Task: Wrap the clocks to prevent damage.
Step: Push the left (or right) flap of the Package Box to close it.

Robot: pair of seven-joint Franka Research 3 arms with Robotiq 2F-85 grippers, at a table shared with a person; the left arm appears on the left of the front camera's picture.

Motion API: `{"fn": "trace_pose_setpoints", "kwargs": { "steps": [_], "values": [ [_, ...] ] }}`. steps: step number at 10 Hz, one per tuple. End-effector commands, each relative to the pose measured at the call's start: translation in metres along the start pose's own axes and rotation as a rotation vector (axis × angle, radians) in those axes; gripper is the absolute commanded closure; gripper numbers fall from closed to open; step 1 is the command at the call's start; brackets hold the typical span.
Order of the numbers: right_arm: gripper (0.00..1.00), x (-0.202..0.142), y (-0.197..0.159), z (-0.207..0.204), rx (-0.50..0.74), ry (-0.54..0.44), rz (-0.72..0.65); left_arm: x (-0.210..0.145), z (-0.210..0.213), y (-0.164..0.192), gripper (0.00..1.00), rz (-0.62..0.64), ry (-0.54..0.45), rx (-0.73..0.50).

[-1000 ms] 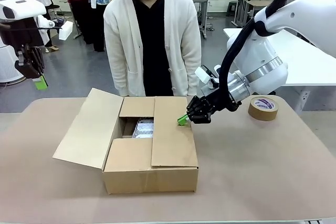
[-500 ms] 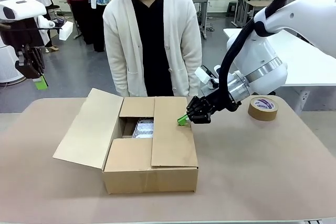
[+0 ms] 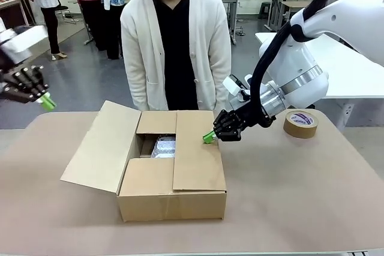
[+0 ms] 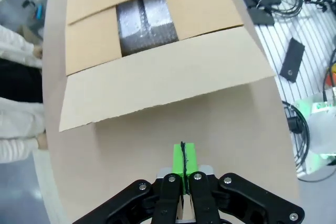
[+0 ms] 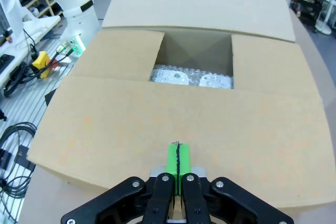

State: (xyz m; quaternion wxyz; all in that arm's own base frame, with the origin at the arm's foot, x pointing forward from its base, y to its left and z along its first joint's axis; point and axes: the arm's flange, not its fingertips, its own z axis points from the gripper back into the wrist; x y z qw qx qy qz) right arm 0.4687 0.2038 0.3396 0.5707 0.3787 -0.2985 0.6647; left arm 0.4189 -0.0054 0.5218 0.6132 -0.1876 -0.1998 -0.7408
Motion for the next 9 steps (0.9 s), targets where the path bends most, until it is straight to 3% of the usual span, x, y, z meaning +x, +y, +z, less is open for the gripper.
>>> {"fn": "trace_pose_setpoints", "kwargs": {
  "steps": [1, 4, 6, 7, 9],
  "values": [
    [0.99, -0.004, -0.001, -0.003, -0.002, 0.003, -0.015, -0.040, -0.012, -0.014, 1.00, 0.055, -0.215, 0.000],
    [0.99, -0.004, -0.001, -0.003, -0.002, 0.003, -0.015, -0.059, -0.043, -0.029, 1.00, 0.182, -0.269, 0.054],
    [0.99, -0.004, -0.001, -0.003, -0.002, 0.003, -0.015, -0.034, -0.040, -0.031, 1.00, 0.186, -0.188, 0.085],
    [0.99, -0.004, -0.001, -0.003, -0.002, 0.003, -0.015, -0.069, -0.043, -0.032, 1.00, 0.168, -0.264, 0.036],
    [0.99, -0.004, -0.001, -0.003, -0.002, 0.003, -0.015, -0.069, -0.043, -0.032, 1.00, 0.168, -0.264, 0.036]
  ]
}}
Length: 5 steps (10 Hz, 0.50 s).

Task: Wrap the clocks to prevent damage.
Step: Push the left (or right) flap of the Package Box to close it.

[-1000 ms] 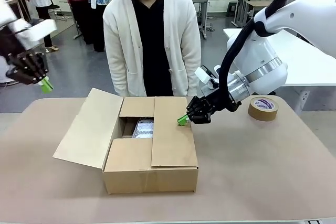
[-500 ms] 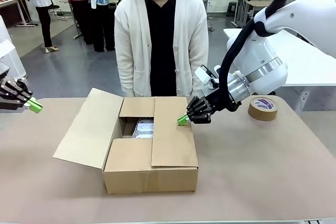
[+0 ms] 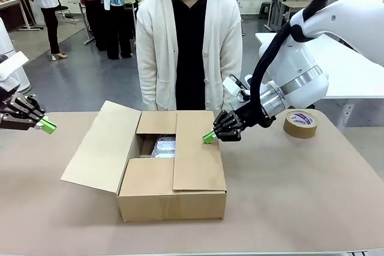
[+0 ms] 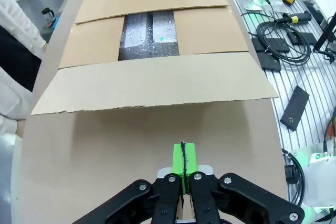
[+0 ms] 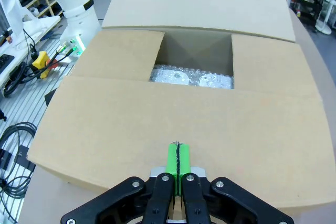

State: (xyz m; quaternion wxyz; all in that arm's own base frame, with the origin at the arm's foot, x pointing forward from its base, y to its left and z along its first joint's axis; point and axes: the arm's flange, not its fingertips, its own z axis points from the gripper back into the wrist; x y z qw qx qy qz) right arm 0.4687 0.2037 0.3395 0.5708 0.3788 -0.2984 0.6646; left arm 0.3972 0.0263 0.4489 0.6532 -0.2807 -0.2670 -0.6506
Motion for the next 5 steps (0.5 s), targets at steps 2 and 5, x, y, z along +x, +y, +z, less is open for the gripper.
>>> {"fn": "trace_pose_setpoints", "kwargs": {
  "steps": [2, 5],
  "values": [
    [0.99, -0.004, -0.001, -0.003, -0.002, 0.003, -0.014, 0.000, 0.000, 0.000, 1.00, 0.000, 0.000, 0.000],
    [0.99, -0.004, -0.001, -0.003, -0.002, 0.003, -0.014, -0.050, -0.056, 0.012, 1.00, 0.052, -0.107, 0.007]
  ]
}}
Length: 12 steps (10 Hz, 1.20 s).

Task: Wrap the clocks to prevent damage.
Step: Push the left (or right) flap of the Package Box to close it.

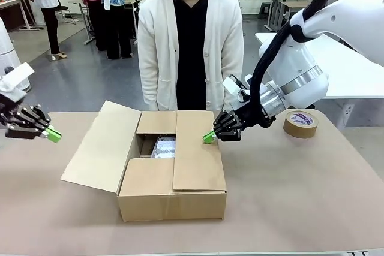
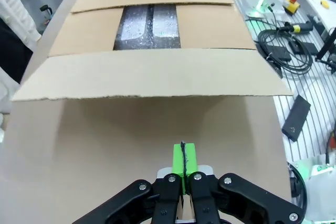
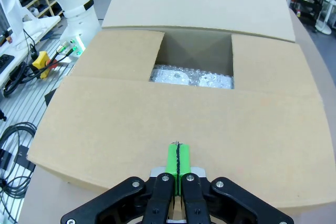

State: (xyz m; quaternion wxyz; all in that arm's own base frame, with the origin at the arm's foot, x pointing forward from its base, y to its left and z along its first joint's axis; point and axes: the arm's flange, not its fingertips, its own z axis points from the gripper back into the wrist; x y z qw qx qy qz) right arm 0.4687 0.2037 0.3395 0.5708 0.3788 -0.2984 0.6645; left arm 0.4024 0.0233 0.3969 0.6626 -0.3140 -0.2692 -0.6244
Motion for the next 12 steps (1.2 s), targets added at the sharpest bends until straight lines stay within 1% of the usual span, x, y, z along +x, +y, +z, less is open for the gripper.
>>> {"fn": "trace_pose_setpoints", "kwargs": {
  "steps": [1, 2, 4, 6, 8, 10, 12],
  "values": [
    [0.99, -0.004, -0.001, -0.003, -0.002, 0.003, -0.014, -0.022, -0.026, 0.011, 1.00, -0.035, -0.049, 0.014],
    [0.99, -0.004, -0.001, -0.003, -0.002, 0.003, -0.014, -0.028, -0.036, 0.012, 1.00, -0.047, -0.037, 0.019],
    [0.99, -0.004, -0.001, -0.003, -0.002, 0.003, -0.014, -0.036, -0.058, 0.007, 1.00, -0.083, -0.120, 0.036],
    [0.99, -0.004, -0.001, -0.003, -0.002, 0.003, -0.014, -0.025, -0.075, 0.013, 1.00, -0.111, -0.163, 0.026],
    [0.99, -0.004, -0.001, -0.003, -0.002, 0.003, -0.014, -0.016, -0.094, 0.012, 1.00, -0.100, -0.194, 0.045],
    [0.99, -0.004, -0.001, -0.003, -0.002, 0.003, -0.014, 0.003, -0.104, 0.020, 1.00, -0.093, -0.238, 0.030],
    [0.99, -0.004, -0.001, -0.003, -0.002, 0.003, -0.014, 0.019, -0.115, 0.021, 1.00, -0.057, -0.307, 0.015]
  ]
}}
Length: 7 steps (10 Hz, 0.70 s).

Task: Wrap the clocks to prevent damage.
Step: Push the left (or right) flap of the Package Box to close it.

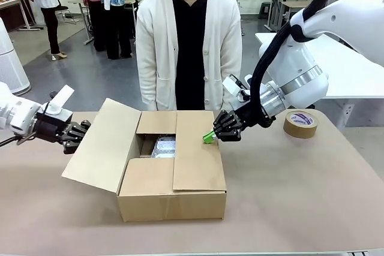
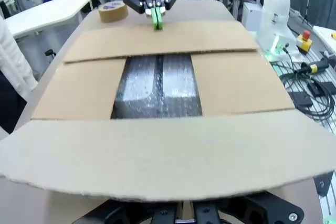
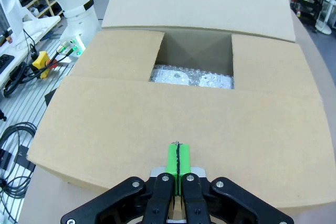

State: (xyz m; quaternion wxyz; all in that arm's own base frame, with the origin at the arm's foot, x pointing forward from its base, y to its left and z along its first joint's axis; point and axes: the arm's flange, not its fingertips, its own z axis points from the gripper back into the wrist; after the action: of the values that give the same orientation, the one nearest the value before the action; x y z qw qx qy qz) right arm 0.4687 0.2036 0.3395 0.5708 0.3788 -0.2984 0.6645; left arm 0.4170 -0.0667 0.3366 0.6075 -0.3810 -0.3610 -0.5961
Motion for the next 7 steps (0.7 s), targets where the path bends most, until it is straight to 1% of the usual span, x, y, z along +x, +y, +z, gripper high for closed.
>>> {"fn": "trace_pose_setpoints", "kwargs": {
  "steps": [1, 3, 7],
  "values": [
    [0.99, -0.004, -0.001, -0.003, -0.002, 0.003, -0.014, 0.010, -0.015, 0.006, 1.00, -0.003, -0.075, 0.000],
    [0.99, -0.004, -0.001, -0.003, -0.002, 0.003, -0.014, 0.026, -0.032, 0.013, 1.00, -0.018, -0.083, -0.012],
    [0.99, -0.004, -0.001, -0.003, -0.002, 0.003, -0.014, 0.025, -0.061, 0.018, 1.00, -0.010, -0.038, -0.041]
  ]
}}
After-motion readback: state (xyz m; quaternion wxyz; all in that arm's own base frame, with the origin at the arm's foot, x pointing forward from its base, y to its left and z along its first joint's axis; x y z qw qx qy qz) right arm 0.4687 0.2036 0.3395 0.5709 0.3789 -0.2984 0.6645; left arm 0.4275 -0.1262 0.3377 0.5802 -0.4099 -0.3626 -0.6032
